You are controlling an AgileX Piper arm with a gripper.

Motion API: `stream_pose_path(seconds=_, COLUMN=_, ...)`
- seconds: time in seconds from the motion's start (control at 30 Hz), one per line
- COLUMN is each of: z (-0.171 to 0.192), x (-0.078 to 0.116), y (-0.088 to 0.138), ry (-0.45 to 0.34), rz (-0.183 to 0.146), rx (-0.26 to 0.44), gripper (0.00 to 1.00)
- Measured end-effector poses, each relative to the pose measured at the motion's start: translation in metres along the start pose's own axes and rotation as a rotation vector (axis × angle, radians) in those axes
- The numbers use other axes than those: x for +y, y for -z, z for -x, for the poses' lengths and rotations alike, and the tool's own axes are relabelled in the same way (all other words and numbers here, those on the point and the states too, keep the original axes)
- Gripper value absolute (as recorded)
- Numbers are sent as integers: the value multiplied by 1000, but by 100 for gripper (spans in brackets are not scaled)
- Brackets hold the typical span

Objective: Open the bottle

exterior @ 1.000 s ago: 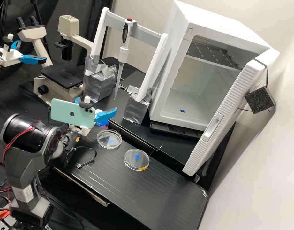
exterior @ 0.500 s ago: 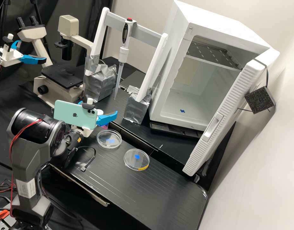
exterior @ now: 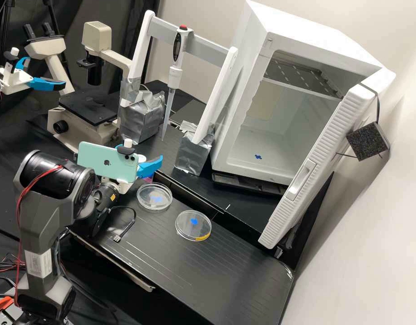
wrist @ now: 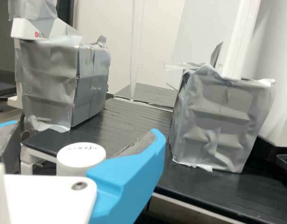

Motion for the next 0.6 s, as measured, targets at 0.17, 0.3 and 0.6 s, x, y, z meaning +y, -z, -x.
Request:
stream_pose_path(seconds=0.17, z=-1, x=0, y=0, ry=-2, rz=0, rx=2, gripper=0)
stream_pose_path(seconds=0.3, z=-1, x=1, y=0, ry=-5, rz=0, rx=-2, gripper=0)
stream_pose_path(seconds=0.6, z=-3, x=-2, y=-3, ry=7, rz=1, rx=-11, gripper=0)
